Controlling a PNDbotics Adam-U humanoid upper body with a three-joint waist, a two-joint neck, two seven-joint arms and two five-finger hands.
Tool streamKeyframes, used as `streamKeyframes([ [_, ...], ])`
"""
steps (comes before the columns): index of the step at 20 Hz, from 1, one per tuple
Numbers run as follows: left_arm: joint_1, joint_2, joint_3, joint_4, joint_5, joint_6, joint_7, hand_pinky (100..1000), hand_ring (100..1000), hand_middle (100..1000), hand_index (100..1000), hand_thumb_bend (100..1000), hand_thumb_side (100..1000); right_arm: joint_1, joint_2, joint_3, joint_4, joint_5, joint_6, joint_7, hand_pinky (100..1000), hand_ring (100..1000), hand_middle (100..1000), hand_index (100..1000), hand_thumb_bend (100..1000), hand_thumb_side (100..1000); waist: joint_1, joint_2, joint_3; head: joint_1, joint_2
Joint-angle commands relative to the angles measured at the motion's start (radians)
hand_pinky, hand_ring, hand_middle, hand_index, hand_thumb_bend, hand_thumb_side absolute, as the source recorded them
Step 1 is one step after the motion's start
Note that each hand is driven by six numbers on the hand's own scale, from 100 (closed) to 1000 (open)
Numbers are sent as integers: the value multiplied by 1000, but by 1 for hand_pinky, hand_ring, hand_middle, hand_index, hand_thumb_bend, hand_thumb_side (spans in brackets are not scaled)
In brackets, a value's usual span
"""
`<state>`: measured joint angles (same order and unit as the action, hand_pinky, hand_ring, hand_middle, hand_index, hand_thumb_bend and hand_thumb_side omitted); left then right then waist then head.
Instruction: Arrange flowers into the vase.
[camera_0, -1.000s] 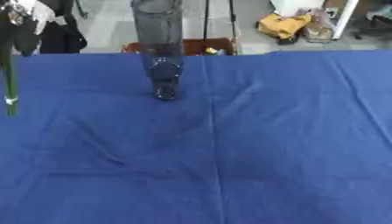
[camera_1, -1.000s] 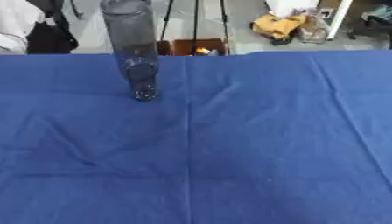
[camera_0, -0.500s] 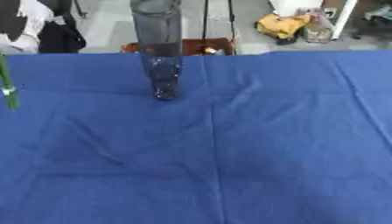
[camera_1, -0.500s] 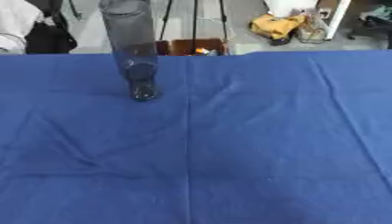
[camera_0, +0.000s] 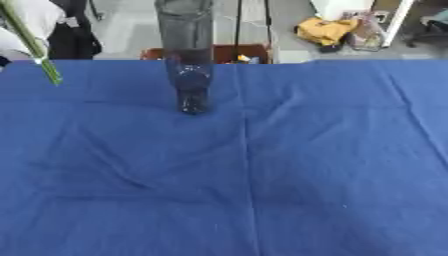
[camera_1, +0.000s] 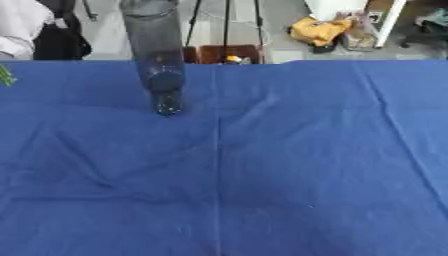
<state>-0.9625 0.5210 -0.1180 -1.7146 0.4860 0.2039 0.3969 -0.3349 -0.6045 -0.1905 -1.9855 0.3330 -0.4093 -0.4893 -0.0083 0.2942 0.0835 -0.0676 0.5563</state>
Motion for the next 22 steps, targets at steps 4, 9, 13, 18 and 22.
streamKeyframes([
  [4,-80,-8,22,0,32,-37,23,100,100,100,100,100,770,-17,-41,-2,-14,1,-6,2,759,828,802,844,100,799,-14,-21,-15,4,-28],
  [9,-115,-19,22,30,30,-56,30,100,100,100,100,100,771,-17,-47,-1,-14,2,-7,2,759,828,802,845,100,803,-15,-21,-21,-2,-37],
  [13,-158,-30,39,65,37,-72,56,100,100,100,100,100,772,-16,-55,2,-14,2,-8,3,758,828,803,845,100,807,-12,-26,-27,-8,-51],
  [18,-206,-43,43,122,42,-105,87,100,100,100,100,100,770,-25,-67,6,-14,-2,-15,5,757,828,804,846,100,814,-9,-27,-38,-17,-99],
  [22,-224,-57,47,144,46,-118,98,100,100,100,100,100,772,-35,-75,10,-14,-8,-20,8,757,828,804,846,100,818,-8,-23,-47,-23,-125],
])
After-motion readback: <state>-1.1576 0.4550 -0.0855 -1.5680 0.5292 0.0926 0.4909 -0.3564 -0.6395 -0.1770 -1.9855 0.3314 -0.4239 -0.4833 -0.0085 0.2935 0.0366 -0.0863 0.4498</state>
